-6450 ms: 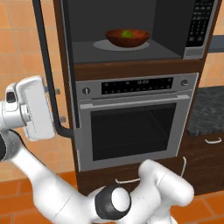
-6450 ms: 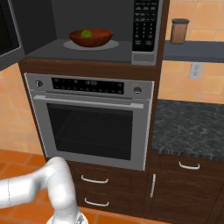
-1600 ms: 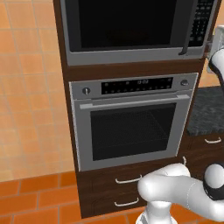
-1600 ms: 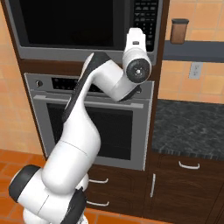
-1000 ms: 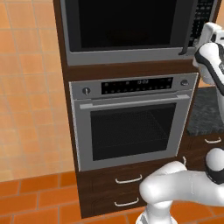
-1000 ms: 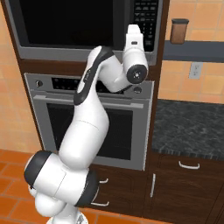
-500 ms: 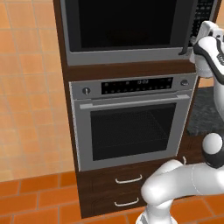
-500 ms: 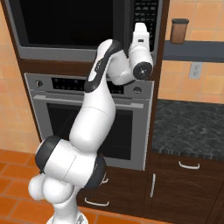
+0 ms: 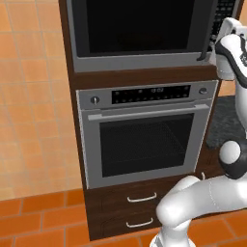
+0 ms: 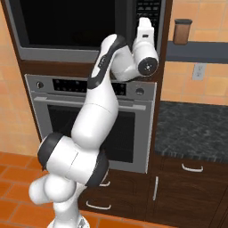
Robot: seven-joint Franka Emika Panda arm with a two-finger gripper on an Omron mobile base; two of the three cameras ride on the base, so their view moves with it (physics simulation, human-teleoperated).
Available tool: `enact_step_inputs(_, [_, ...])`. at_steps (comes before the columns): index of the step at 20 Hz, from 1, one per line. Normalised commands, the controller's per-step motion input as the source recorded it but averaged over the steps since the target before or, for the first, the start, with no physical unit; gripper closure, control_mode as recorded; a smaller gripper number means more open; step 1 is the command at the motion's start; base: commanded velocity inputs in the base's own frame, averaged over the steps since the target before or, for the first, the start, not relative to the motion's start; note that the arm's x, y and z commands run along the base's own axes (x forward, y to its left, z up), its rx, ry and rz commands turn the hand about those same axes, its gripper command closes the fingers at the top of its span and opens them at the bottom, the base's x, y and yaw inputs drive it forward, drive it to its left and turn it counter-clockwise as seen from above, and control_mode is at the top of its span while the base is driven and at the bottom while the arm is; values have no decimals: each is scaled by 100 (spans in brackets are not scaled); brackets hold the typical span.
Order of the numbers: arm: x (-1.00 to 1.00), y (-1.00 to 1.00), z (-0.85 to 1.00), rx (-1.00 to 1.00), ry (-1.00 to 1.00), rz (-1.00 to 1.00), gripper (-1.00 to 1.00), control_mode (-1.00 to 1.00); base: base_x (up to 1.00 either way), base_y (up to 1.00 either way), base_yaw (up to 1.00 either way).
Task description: Pick the lime from the sink and place it in the bowl. Then pick the bowl and place it in the microwave. Then close the microwave door and press the start button.
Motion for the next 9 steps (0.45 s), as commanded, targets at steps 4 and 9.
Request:
enact_step_inputs(4, [-94,0,-17,0,-3,0,100,-100,0,0,0])
enact_step_inputs(9, [-100,6,-29,0,0,0,100,-100,0,0,0])
